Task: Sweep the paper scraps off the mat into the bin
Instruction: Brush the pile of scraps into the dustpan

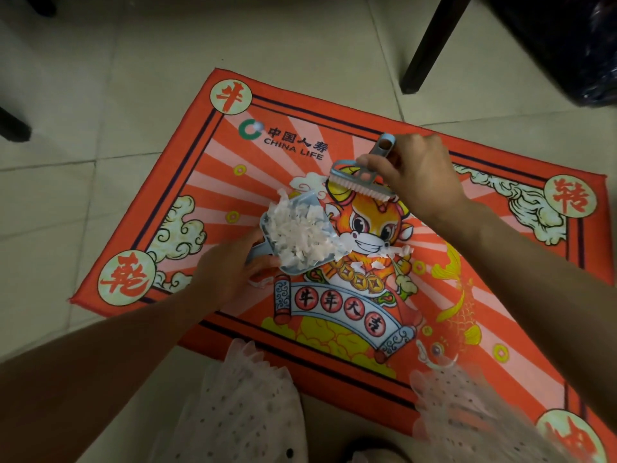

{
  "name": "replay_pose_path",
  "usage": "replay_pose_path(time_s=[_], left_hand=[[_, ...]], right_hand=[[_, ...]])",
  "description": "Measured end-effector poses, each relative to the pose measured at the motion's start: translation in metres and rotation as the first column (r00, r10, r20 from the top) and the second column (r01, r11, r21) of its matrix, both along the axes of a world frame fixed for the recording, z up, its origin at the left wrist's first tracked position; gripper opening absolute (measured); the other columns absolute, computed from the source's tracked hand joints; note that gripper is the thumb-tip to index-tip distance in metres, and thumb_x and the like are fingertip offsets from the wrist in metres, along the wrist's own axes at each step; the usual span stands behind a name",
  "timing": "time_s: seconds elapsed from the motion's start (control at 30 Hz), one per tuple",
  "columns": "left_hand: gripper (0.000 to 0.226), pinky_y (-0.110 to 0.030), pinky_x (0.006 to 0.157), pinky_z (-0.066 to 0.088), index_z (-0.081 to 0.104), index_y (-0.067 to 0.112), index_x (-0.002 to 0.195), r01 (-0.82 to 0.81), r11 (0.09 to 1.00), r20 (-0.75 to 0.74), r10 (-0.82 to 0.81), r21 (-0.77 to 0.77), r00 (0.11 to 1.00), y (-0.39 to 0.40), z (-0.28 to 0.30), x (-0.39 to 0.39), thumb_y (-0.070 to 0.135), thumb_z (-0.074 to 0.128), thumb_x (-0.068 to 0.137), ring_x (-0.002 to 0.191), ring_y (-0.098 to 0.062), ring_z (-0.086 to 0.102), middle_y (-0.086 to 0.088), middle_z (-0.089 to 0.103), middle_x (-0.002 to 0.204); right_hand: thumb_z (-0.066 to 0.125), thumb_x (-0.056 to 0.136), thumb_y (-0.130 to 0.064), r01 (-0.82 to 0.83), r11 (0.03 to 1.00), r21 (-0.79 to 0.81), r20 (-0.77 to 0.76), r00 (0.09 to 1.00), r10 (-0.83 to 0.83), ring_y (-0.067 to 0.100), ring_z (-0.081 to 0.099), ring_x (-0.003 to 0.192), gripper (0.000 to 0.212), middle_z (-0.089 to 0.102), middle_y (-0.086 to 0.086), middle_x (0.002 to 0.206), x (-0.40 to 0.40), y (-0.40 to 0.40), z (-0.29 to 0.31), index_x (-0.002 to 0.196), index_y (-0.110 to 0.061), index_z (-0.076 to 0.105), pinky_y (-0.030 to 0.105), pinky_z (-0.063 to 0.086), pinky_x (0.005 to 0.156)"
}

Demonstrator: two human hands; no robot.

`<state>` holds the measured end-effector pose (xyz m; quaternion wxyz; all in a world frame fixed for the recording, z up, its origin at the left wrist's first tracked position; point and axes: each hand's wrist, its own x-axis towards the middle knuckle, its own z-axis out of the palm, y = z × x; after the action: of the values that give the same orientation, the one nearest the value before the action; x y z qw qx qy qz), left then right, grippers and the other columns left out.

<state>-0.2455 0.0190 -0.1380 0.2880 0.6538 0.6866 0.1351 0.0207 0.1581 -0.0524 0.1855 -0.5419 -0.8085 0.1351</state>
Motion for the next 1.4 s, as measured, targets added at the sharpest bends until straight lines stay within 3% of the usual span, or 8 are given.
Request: replay_pose_path(time_s=[0.13,0.27,0.33,0.53,0.7,0.93,1.13,1.4], left_hand=[[0.056,-0.029,0.060,0.039,0.051,0.026,0.130,0.019,1.000,-0.045,-0.019,-0.011,0.999,-0.005,0.004,-0.007,0.058,0.058,0.084,0.090,-0.022,0.065,0.000,0.069,0.103],[0.078,-0.032,0.063,0.046,0.048,0.030,0.133,0.027,0.999,-0.060,-0.029,-0.030,0.998,-0.008,0.006,-0.016,0.078,0.040,0.073,0.084,-0.022,0.065,-0.002,0.070,0.099],[0.090,-0.031,0.061,0.046,0.049,0.032,0.132,0.038,0.999,-0.064,-0.040,-0.023,0.997,-0.010,0.007,-0.020,0.092,0.029,0.067,0.079,-0.020,0.064,0.001,0.070,0.092],[0.084,-0.032,0.068,0.049,0.047,0.037,0.132,0.045,0.995,-0.008,-0.045,-0.090,0.999,-0.018,0.006,-0.025,0.085,0.034,0.064,0.086,-0.016,0.063,0.004,0.069,0.106],[0.099,-0.036,0.073,0.052,0.045,0.040,0.133,0.064,0.988,0.020,-0.062,-0.139,0.998,-0.020,0.011,-0.021,0.098,0.029,0.054,0.089,-0.020,0.065,0.000,0.070,0.107],[0.081,-0.031,0.068,0.049,0.048,0.039,0.128,0.106,0.987,-0.003,-0.107,-0.124,0.994,-0.020,0.014,-0.014,0.091,0.041,0.065,0.086,-0.016,0.066,0.003,0.070,0.106],[0.086,-0.019,0.053,0.036,0.046,0.042,0.131,0.164,0.979,-0.054,-0.172,-0.124,0.984,-0.021,0.015,-0.008,0.092,0.032,0.063,0.064,-0.004,0.054,0.004,0.070,0.095],[0.047,-0.024,0.054,0.034,0.054,0.034,0.128,0.199,0.974,-0.163,-0.215,-0.111,0.963,-0.014,0.027,0.024,0.053,0.061,0.086,0.086,-0.022,0.065,0.000,0.071,0.100]], right_hand=[[0.060,0.090,-0.049,-0.046,0.996,-0.070,-0.019,0.999,0.044,0.025,0.061,0.065,0.040,0.068,0.008,0.072,-0.010,-0.001,-0.002,0.089,-0.012,0.073,0.034,0.044,0.057],[0.063,0.090,-0.045,-0.115,0.983,-0.143,0.044,0.991,0.123,0.023,0.053,0.064,0.036,0.059,0.005,0.068,-0.024,-0.002,0.001,0.088,-0.010,0.071,0.027,0.033,0.050],[0.064,0.090,-0.042,-0.144,0.977,-0.160,0.100,0.982,0.161,0.024,0.057,0.066,0.033,0.063,0.007,0.071,-0.028,-0.001,0.002,0.086,-0.010,0.070,0.028,0.039,0.052],[0.065,0.083,-0.026,-0.151,0.966,-0.209,0.119,0.977,0.178,0.028,0.064,0.068,0.020,0.070,0.011,0.074,-0.019,-0.002,0.007,0.077,-0.008,0.069,0.036,0.052,0.059],[0.065,0.078,-0.032,-0.122,0.958,-0.259,0.106,0.982,0.154,0.029,0.065,0.064,0.025,0.068,0.013,0.069,-0.002,-0.008,0.005,0.074,-0.007,0.069,0.040,0.055,0.059],[0.066,0.077,-0.036,-0.093,0.960,-0.265,0.071,0.991,0.115,0.026,0.054,0.057,0.029,0.061,0.010,0.061,0.016,-0.022,0.012,0.067,-0.009,0.064,0.033,0.047,0.054],[0.062,0.085,-0.037,0.099,0.992,-0.082,0.095,0.991,-0.091,0.028,0.055,0.060,0.030,0.060,0.009,0.065,0.046,-0.023,0.011,0.076,-0.008,0.065,0.030,0.039,0.053],[0.058,0.086,-0.036,0.258,0.966,-0.009,0.087,0.963,-0.256,0.029,0.057,0.055,0.030,0.061,0.011,0.059,0.090,-0.032,-0.005,0.075,-0.011,0.069,0.028,0.039,0.051]])
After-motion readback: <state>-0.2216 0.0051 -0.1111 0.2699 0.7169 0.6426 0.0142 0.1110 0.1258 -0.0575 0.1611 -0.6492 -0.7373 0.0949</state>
